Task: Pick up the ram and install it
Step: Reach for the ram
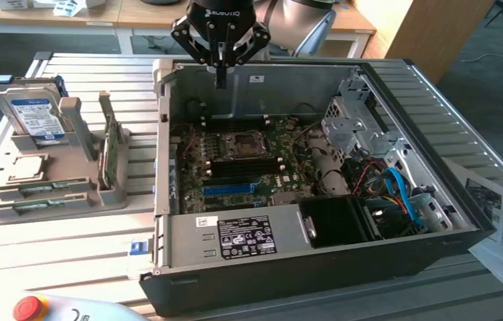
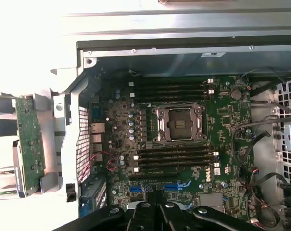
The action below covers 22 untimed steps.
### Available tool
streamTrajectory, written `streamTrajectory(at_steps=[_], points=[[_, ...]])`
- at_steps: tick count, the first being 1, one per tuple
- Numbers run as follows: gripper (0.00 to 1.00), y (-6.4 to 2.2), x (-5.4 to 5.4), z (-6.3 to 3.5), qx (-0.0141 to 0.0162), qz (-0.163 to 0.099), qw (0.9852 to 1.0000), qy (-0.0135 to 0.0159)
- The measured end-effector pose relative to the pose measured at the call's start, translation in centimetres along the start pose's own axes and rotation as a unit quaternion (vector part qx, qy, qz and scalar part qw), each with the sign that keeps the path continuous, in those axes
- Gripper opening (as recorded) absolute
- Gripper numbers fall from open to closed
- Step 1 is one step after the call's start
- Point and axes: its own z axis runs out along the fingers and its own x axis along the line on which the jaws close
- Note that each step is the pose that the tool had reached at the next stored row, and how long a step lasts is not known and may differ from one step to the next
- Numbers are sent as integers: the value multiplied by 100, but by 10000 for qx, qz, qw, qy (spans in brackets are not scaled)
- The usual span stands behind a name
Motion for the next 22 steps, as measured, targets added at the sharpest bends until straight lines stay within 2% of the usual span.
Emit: streamTrajectory(at_steps=[22], points=[[10,-28,404,-8,0,0,10000,0]])
